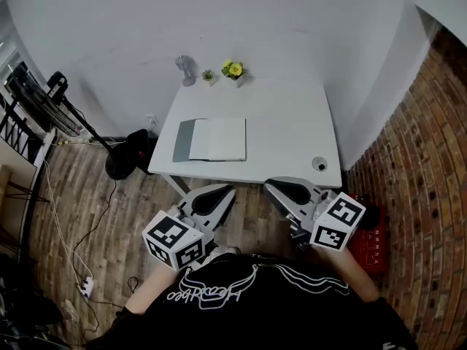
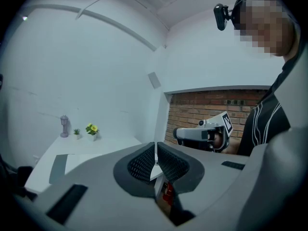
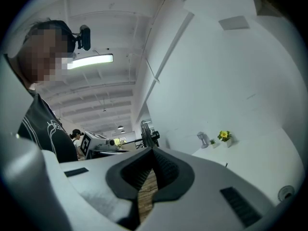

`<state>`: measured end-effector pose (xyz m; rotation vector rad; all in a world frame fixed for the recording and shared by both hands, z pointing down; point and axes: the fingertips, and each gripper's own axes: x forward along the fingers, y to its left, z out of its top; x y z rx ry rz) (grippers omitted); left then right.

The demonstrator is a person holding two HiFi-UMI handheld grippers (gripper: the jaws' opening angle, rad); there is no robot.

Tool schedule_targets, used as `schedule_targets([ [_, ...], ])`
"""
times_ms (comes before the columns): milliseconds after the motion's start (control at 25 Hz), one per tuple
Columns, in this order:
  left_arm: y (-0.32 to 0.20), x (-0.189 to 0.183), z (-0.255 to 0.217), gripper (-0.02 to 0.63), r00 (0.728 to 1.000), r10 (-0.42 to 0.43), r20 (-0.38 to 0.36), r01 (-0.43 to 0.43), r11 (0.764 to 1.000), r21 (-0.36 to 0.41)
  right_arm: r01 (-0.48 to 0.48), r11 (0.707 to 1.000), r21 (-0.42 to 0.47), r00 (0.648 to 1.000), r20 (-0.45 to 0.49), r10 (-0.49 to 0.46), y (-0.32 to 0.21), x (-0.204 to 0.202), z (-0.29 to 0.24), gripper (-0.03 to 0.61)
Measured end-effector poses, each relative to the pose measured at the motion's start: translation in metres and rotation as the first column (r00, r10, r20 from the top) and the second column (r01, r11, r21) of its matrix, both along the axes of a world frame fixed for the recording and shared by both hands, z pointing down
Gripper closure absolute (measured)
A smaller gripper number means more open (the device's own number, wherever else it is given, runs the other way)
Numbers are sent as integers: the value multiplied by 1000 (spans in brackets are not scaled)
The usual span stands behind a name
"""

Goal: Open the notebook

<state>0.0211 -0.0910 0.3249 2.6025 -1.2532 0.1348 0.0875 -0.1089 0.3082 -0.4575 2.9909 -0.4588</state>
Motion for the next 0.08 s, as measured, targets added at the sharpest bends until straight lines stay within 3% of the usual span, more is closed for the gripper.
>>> schedule_targets([
  [80, -1, 0, 0, 571, 1000, -5, 4, 5, 1000, 1, 1, 1000, 4, 1000, 0, -1, -1, 1, -1, 575],
])
